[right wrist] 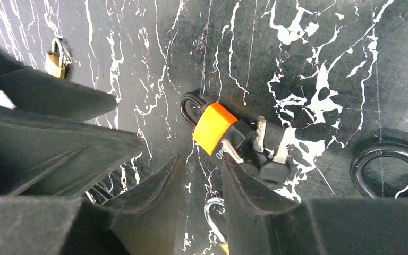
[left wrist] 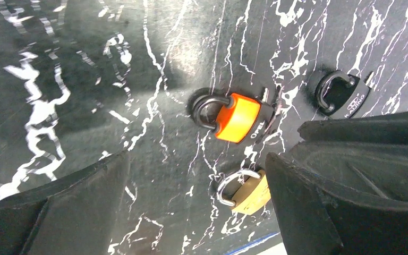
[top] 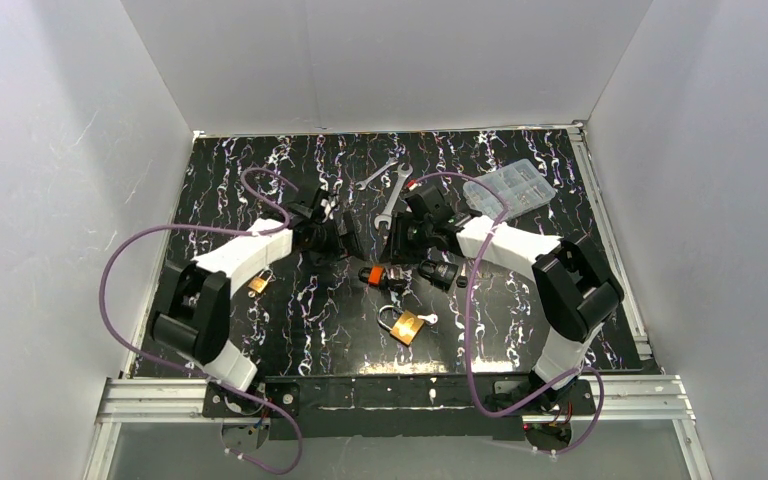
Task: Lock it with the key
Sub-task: Place the lock at the center of the board, then pick up the lock from the center of the board.
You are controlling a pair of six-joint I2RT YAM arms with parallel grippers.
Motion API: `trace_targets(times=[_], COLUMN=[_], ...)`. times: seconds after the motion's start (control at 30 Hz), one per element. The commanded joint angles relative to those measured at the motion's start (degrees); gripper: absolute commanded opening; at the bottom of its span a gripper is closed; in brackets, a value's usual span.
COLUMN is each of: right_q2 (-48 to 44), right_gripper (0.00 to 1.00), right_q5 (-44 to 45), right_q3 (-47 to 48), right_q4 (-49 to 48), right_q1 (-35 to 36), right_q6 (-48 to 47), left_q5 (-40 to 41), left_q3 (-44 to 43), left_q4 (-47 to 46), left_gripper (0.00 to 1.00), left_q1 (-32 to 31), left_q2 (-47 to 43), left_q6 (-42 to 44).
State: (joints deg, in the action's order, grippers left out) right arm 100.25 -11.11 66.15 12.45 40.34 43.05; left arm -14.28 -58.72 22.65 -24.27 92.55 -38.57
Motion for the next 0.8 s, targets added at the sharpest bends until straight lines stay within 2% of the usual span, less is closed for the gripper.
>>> trace_targets(times=[0.0,0.1,0.23,0.37,0.5,0.6,0.77], right_q2=[-2.68,-5.74,-10.07,-14.81,-19.25,-21.97,-25.06], right_gripper=[0.42,0.42,0.43,0.43,0.42,0.42,0.42], right_q5=[-0.23,-0.12,-0.71,-1.53,-2.45,-2.85,-2.73], right_q3=[0.55,-1.14,-3.76,-7.41,-10.78,-13.27,-16.60], right_q4=[0.39,0.53,0.67,-0.39,-1.89,-2.62,-3.27], right_q1=[0.26,0.27,0.27,0.44,0.60,0.70,0.69], right_q6=[-0.74,-0.87,-0.98,-0.78,-0.24,0.02,0.44], left_q5=[9.67,18.65,25.64,24.80,20.30,23.13,23.19], left_q3=[-1.88,-1.64,-1.71,-0.64,1.13,-0.50,0.83], left_q4=[8.69,14.32,22.09,25.65,23.44,23.34,20.61], left_gripper=[0.98,0.98,0.98,0.98,0.97,0.94,0.81], left_q1=[1.01,2.39,9.21,19.14,27.30,28.14,29.44], left_q2=[-9.92,-15.65,-19.78,-20.47,-18.26,-13.61,-6.99], left_q6=[1.98,2.15,1.35,1.16,2.89,4.44,0.33])
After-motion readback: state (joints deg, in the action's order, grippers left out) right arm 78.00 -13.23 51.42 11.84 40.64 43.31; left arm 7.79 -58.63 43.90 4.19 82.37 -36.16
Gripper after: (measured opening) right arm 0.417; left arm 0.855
